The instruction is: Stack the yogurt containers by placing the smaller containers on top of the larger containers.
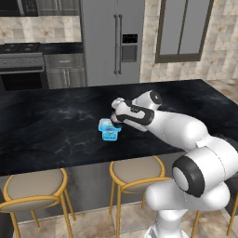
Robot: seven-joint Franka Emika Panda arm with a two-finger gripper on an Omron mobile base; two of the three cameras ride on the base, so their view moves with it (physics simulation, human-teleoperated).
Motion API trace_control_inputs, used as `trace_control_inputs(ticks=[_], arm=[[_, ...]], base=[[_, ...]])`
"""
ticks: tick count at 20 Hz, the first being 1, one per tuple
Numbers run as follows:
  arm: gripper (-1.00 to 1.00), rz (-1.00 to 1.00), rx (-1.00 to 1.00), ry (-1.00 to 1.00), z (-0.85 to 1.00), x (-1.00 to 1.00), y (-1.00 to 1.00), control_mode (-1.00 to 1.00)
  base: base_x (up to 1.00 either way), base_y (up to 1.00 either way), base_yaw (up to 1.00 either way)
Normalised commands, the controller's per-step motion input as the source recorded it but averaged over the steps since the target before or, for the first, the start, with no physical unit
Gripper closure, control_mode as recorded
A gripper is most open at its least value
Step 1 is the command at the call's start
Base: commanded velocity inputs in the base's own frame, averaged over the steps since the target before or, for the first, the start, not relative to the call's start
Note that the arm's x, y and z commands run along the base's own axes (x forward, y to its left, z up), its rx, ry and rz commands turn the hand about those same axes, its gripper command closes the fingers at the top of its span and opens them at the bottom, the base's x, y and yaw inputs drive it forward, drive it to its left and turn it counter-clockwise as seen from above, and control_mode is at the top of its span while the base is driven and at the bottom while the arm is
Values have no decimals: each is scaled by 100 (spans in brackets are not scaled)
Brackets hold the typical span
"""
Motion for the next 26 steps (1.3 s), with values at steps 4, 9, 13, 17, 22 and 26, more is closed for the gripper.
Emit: trace_control_inputs(ticks=[4, 9, 13, 17, 22, 26], arm=[[100, 0, 0, 0, -1, 9, 0, -100], [100, 0, 0, 0, 0, 0, 0, -100], [100, 0, 0, 0, -6, 2, 0, -100], [100, 0, 0, 0, -9, 5, 0, -100], [100, 0, 0, 0, -11, 6, 0, -100], [100, 0, 0, 0, -14, 6, 0, -100]], base=[[0, 0, 0], [0, 0, 0], [0, 0, 0], [0, 0, 0], [0, 0, 0], [0, 0, 0]])
